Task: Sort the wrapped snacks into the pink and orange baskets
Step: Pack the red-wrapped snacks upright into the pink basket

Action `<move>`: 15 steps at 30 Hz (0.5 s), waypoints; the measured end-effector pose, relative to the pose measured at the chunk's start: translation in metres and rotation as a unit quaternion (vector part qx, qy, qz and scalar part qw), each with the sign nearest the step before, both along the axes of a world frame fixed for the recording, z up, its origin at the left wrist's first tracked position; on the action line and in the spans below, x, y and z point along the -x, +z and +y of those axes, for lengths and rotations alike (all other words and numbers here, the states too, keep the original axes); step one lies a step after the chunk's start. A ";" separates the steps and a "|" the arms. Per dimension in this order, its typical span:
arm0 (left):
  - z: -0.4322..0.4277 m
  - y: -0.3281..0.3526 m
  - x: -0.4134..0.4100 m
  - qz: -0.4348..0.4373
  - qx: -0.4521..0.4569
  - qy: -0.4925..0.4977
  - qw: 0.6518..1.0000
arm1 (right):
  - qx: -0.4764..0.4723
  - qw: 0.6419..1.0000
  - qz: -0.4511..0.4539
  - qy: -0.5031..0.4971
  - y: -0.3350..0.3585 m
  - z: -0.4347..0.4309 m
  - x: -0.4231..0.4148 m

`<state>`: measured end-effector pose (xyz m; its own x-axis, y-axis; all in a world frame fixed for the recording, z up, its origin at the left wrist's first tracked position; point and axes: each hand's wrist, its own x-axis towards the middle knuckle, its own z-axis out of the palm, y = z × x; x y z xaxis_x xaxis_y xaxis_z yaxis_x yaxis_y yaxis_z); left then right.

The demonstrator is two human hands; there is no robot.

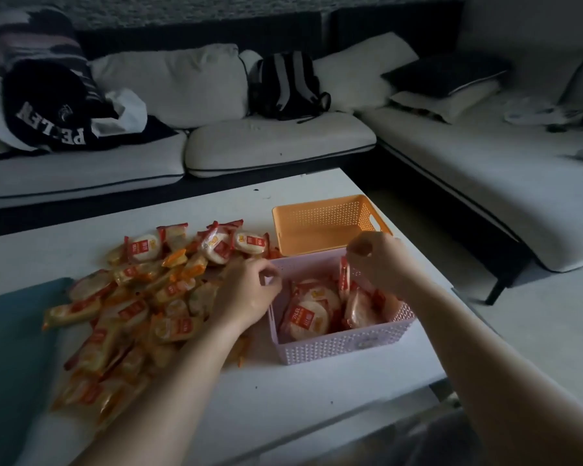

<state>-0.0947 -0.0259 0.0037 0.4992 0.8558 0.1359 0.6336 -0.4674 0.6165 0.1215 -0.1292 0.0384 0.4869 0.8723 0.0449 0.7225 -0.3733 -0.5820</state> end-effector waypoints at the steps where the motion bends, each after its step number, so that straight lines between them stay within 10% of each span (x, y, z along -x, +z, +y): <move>1: 0.001 -0.003 0.000 0.031 -0.013 -0.017 0.999 | 0.029 0.998 -0.021 0.049 -0.007 0.006 0.004; 10: 0.004 -0.023 0.007 0.032 0.006 -0.064 0.997 | 0.212 0.913 -0.269 0.221 -0.057 0.042 0.071; 15: 0.001 -0.023 0.015 0.002 0.033 -0.063 0.997 | 0.213 0.922 -0.165 0.277 -0.045 0.045 0.070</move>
